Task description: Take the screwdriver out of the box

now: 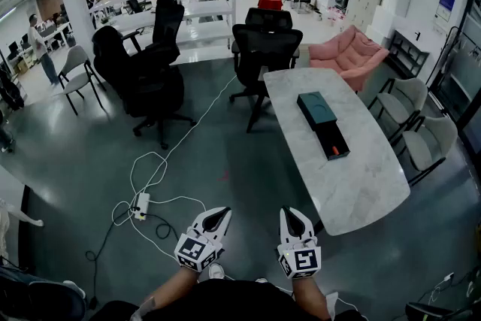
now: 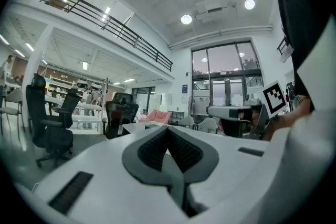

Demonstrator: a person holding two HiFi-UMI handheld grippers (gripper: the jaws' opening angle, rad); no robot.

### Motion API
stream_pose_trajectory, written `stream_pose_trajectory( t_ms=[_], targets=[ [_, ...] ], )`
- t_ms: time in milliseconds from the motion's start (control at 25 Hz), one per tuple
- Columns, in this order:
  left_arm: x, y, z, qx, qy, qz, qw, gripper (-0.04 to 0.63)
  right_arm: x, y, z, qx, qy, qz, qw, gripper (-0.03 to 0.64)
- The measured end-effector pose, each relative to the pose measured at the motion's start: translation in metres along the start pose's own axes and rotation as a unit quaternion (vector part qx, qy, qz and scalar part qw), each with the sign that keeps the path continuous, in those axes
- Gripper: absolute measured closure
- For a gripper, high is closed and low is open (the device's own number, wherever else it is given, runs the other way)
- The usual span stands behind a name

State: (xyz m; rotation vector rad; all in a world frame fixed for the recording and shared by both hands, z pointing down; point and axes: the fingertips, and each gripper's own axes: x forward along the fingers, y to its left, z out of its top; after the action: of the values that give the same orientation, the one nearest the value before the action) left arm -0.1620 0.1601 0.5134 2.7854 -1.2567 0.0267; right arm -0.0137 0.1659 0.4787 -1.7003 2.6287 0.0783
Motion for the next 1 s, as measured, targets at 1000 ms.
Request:
stream_pose_trajectory(
  t_ms=[1000],
  targets=[
    [-0.036,0.051,0.004,0.003,-0.004,-0.029,0.9996,0.589,0.035,0.057,-0.003,0.014,0.003,-0.02,1.0,0.594]
  ],
)
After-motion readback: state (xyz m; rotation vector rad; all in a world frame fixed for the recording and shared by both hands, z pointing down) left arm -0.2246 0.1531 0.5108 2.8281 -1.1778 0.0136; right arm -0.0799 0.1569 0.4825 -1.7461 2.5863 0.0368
